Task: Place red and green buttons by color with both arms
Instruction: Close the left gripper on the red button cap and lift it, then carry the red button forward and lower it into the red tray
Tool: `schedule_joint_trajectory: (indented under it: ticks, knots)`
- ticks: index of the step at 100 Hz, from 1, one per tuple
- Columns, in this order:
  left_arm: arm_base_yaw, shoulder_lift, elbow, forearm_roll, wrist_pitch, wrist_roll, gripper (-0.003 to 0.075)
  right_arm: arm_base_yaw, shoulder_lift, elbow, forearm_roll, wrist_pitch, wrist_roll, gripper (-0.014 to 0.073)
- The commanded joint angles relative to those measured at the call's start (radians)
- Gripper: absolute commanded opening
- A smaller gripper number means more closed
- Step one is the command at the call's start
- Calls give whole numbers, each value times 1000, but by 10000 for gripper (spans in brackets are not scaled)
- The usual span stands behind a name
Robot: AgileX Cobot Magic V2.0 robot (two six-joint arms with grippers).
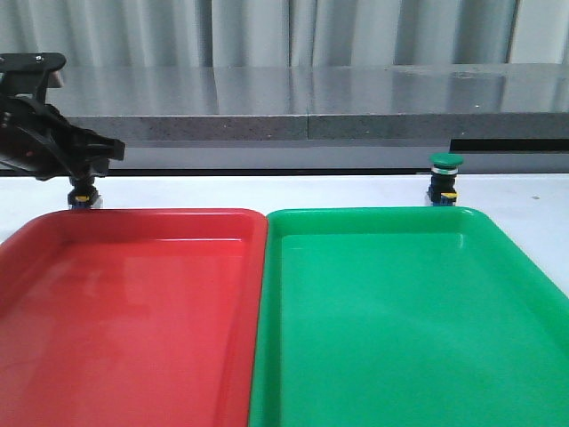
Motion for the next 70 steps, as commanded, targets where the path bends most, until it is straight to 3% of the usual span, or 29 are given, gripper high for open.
schedule_joint_trajectory:
  ticks: [1,33,55,70]
  knots:
    - [-6,-106,-28,-9,-75,-7,105,1,-20,-16,-10,-82,-1,-67]
    - [-49,-283,6,-89,53,-14,106,1,-20,-16,-10,-82,-1,-67]
    - [-111,-370,132,-126,41,-14,105,1,-20,-16,-10,-82,-1,-67]
    - [-166,-385,225,-171,-43,-16,105,1,-20,-16,-10,-82,-1,-67]
